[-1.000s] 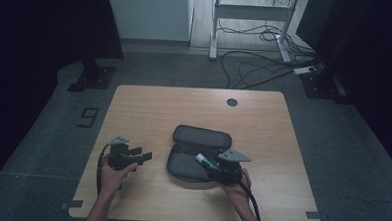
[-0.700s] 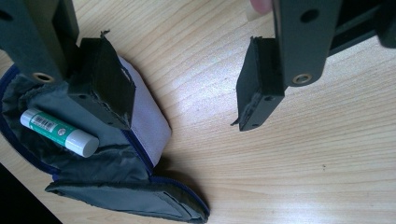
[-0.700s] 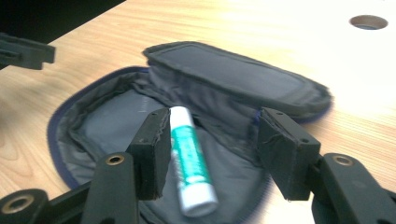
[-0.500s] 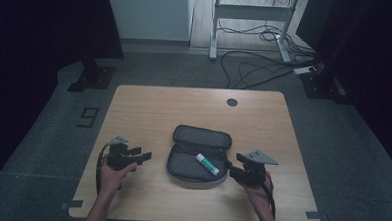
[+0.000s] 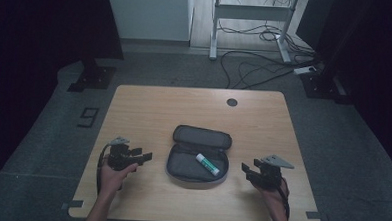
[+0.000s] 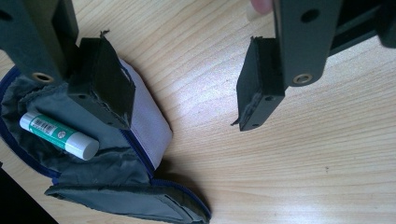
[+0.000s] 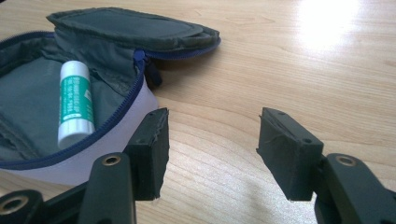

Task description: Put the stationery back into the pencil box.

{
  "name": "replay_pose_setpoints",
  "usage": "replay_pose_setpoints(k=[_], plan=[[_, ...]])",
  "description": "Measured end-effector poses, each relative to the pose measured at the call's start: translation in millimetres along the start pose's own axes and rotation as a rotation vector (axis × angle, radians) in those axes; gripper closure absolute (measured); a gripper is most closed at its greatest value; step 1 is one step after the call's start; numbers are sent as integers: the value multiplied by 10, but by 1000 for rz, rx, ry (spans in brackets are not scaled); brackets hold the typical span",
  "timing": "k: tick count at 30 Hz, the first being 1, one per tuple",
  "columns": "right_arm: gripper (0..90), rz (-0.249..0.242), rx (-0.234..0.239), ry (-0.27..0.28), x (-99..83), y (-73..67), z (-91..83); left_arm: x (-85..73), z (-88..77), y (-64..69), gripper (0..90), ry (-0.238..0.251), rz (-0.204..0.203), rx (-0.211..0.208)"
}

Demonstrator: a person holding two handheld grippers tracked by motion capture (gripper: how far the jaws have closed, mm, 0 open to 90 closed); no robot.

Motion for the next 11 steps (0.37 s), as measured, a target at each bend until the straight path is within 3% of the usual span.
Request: replay_pose_setpoints(k=[11], plan=[[405, 4, -2, -22, -67, 15, 64, -8, 9, 0, 371, -7, 4, -2]])
Point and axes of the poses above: each handheld gripper's, and its own axes: z roughly forward along the jaws, x roughly out of its top, y roughly to its right, the point moved 10 cm from there along z, roughly forward along the jaws, and after that the axes turned 10 degrees about x, right-handed, at the moved point
